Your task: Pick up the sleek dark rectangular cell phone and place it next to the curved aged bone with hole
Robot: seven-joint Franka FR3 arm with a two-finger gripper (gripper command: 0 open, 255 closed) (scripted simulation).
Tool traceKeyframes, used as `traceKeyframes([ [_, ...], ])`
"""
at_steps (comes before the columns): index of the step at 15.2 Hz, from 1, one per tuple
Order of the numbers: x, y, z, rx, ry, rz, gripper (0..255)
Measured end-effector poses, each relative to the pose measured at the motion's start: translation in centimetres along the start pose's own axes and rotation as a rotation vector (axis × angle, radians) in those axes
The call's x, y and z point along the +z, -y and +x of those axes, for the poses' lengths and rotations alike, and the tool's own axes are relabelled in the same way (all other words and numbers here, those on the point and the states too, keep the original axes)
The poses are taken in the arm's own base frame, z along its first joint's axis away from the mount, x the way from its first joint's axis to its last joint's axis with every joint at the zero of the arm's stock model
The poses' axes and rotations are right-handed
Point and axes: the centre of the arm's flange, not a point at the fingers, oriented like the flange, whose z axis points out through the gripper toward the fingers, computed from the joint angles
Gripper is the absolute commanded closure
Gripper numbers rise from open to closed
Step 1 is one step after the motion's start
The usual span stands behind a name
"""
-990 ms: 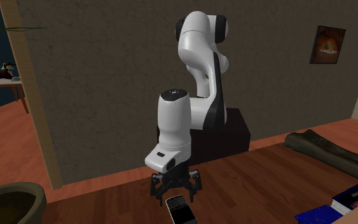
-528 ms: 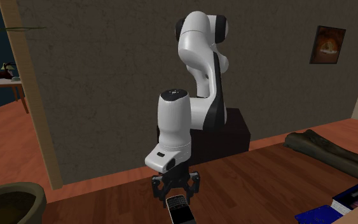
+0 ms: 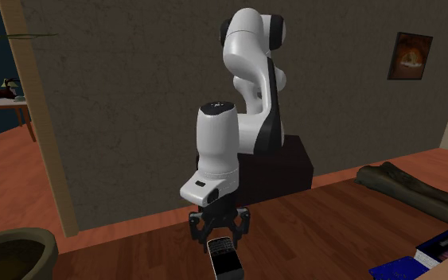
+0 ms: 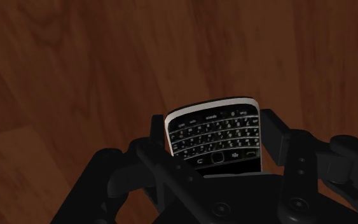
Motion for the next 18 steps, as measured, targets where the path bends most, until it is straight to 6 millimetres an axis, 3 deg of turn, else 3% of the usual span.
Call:
traceKeyframes([
  [18, -9.5, 0.2, 0.1, 0.000, 0.000, 0.000, 255],
])
